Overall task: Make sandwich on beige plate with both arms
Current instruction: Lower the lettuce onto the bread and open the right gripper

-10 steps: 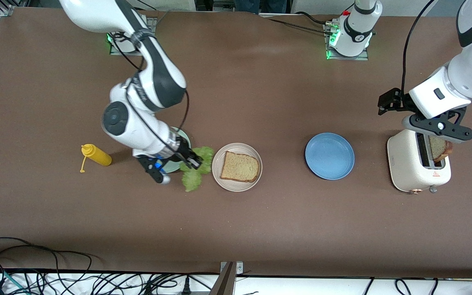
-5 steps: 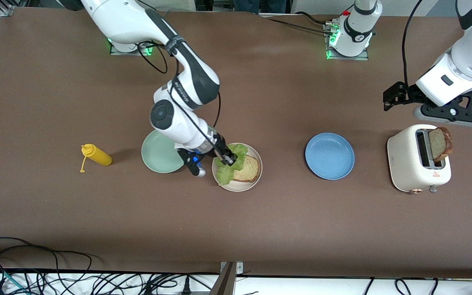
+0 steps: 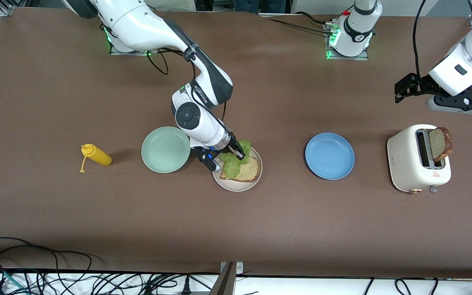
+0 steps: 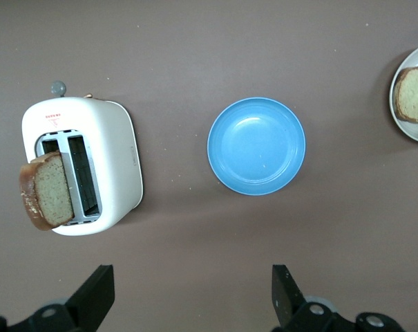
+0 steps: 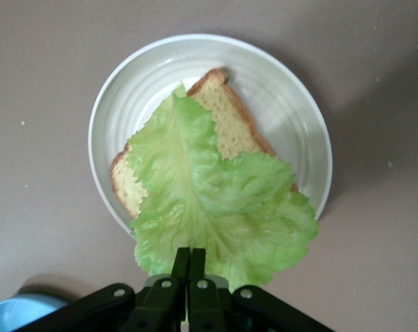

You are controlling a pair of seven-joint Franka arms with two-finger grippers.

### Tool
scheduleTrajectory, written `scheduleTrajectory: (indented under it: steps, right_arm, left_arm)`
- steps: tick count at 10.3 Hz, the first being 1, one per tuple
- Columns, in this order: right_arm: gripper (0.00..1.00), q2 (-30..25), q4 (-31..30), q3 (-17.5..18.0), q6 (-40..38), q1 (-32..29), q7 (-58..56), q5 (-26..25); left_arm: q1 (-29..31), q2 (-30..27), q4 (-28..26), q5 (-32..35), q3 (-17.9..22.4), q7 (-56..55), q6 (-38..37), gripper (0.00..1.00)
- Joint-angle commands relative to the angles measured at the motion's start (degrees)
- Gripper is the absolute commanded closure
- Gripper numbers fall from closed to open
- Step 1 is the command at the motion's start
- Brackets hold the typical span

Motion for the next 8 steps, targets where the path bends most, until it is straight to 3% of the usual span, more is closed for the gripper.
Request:
scheduleTrajectory:
  steps: [1,8]
  right_arm:
    - [1.00,1.9,1.2,-0.2,1.3,0.4,1.1,-3.1]
    - [1.00,2.2,3.7,-0.2,4.2,0.4,1.1,-3.1]
  left_arm:
    - [-2.9,-1.6,-2.3,-2.5,3.6,2.2,1.3,0.00]
    - [-3.3,0.0,-0.3,-2.4,3.6,1.6,0.6,0.00]
